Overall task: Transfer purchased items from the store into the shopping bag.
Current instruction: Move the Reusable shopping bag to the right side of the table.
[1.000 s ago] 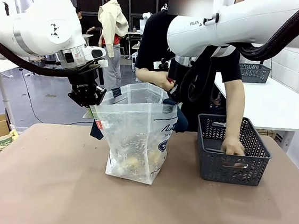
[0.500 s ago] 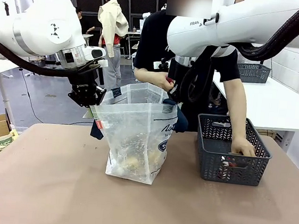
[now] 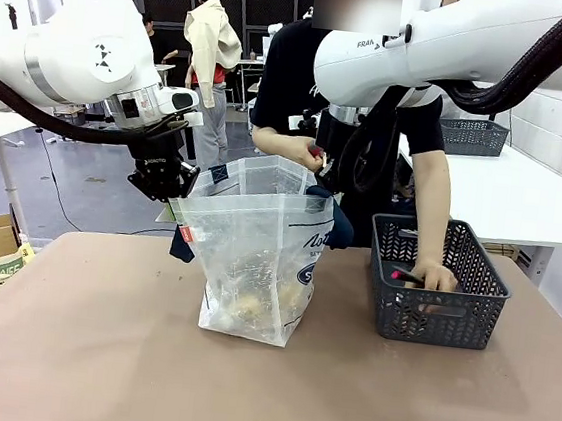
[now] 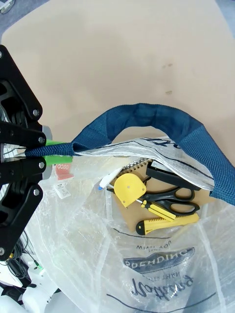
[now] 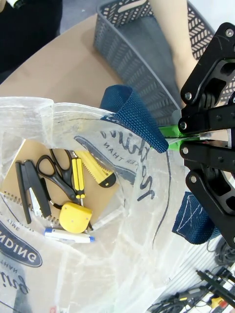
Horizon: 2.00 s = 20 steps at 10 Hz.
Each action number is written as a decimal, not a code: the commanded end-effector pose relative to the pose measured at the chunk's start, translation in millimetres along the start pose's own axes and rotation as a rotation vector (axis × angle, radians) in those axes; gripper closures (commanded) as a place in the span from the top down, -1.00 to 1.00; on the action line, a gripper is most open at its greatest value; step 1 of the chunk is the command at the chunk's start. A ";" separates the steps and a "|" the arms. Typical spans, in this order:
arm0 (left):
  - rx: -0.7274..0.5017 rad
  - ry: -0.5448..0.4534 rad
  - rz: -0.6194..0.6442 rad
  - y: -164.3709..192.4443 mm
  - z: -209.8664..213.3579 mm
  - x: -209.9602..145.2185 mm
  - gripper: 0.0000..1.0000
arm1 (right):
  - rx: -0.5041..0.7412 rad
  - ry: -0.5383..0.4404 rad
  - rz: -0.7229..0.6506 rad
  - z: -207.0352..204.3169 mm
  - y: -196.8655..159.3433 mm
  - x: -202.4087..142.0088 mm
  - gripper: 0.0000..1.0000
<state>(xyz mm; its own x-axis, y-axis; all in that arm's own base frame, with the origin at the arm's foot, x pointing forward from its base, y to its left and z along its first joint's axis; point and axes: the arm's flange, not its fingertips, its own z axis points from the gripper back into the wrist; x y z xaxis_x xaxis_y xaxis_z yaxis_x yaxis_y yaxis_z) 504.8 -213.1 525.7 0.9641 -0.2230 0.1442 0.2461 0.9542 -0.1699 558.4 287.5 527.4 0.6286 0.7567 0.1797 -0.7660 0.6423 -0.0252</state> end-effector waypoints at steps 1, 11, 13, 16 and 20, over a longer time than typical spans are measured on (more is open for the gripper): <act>0.000 -0.001 0.004 1.3 0.0 0.2 -1.00 | 0.000 0.005 -0.002 -2.1 -1.3 -1.5 -1.00; 0.000 -0.001 0.004 1.3 0.0 0.2 -1.00 | 0.000 0.005 -0.002 -2.1 -1.3 -1.5 -1.00; 0.000 -0.001 0.004 1.3 0.0 0.2 -1.00 | 0.000 0.005 -0.002 -2.1 -1.3 -1.5 -1.00; 0.000 -0.001 0.004 1.3 0.0 0.2 -1.00 | 0.000 0.005 -0.002 -2.1 -1.3 -1.5 -1.00; 0.000 -0.001 0.004 1.3 0.0 0.2 -1.00 | 0.000 0.005 -0.002 -2.1 -1.3 -1.5 -1.00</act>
<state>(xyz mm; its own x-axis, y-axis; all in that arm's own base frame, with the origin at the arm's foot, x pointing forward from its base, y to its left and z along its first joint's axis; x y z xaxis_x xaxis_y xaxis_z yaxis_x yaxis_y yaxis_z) 504.8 -213.1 525.7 0.9641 -0.2230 0.1442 0.2461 0.9542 -0.1699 558.4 287.5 527.4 0.6286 0.7567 0.1798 -0.7660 0.6423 -0.0252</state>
